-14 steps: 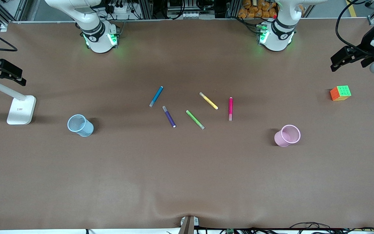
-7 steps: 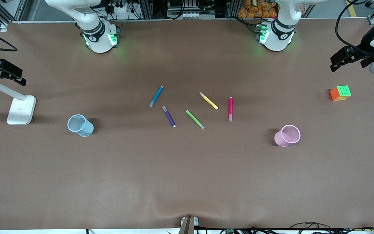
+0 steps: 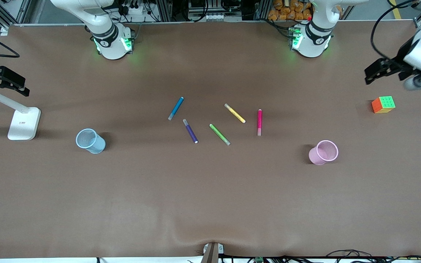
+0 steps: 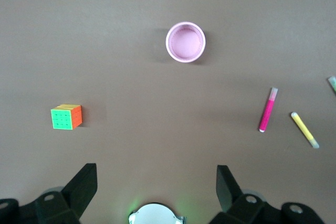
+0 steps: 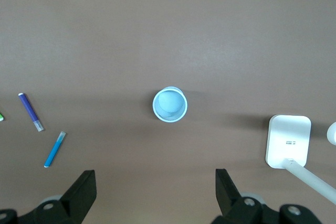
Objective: Place pink and blue markers in matching cups
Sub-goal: 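Reach the left gripper down to the pink marker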
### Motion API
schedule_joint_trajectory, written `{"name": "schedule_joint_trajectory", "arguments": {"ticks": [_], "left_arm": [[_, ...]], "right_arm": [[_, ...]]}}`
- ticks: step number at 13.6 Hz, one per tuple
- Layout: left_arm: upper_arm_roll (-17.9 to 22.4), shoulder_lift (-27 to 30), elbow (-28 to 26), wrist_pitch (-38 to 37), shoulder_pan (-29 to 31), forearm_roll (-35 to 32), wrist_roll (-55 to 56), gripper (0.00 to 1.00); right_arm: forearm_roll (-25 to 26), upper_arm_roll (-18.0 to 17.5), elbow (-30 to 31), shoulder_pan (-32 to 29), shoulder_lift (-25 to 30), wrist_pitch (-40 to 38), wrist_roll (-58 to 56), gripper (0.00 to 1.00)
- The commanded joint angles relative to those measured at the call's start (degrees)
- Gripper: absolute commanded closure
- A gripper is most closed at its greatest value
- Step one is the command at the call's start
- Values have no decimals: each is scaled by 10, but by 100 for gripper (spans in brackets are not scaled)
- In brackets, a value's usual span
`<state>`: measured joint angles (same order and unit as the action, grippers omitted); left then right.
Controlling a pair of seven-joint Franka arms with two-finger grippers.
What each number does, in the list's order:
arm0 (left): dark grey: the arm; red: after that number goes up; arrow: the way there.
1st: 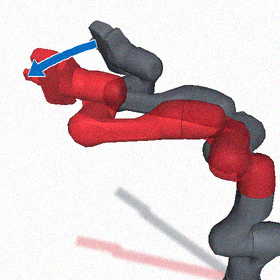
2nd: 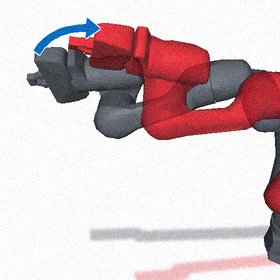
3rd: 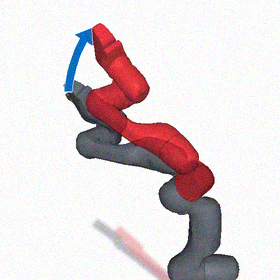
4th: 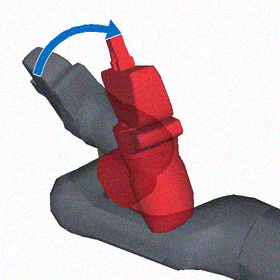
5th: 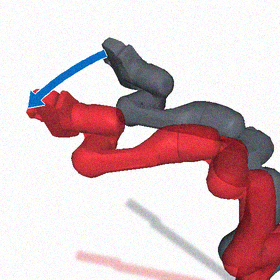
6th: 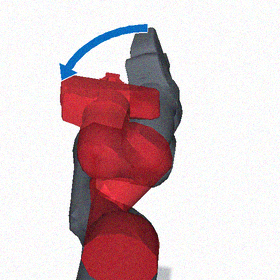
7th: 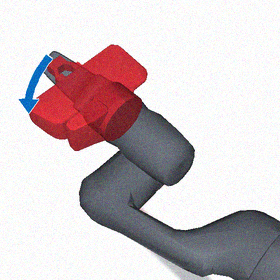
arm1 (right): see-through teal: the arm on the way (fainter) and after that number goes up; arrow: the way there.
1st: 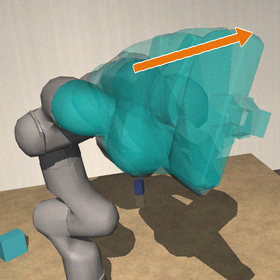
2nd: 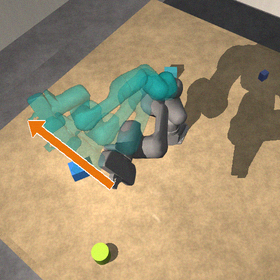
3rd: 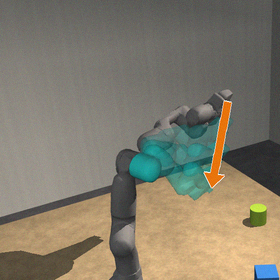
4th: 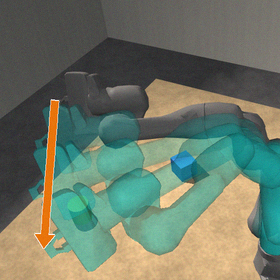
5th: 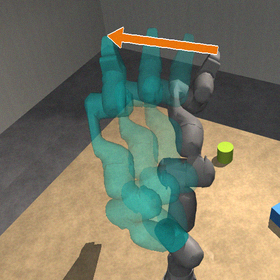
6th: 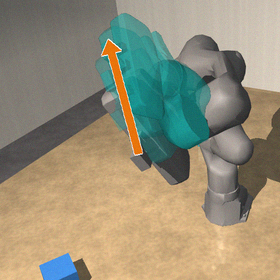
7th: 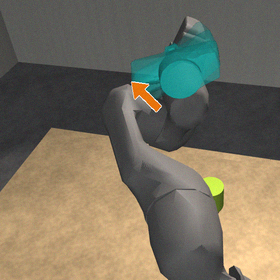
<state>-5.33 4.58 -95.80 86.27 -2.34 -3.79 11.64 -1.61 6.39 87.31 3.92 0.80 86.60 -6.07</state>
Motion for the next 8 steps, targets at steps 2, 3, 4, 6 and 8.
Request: {"name": "schedule_joint_trajectory", "arguments": {"ticks": [2,3,4,6,8], "left_arm": [[-19,-57,15,20,-4,5,2,0],[-25,-70,14,30,-9,5,5,0],[-34,-84,13,42,-12,5,15,0],[-51,-112,12,61,-13,5,42,0],[-70,-142,4,91,-14,5,57,0]], "right_arm": [[6,-2,-7,-4,-3,-6,-7,0],[6,-2,-7,-4,-3,-6,-7,0],[6,-2,-7,-4,-4,-6,-7,0],[6,-2,-7,-6,-10,-5,-8,0],[6,-2,-7,-6,-14,-6,-7,0]]}}
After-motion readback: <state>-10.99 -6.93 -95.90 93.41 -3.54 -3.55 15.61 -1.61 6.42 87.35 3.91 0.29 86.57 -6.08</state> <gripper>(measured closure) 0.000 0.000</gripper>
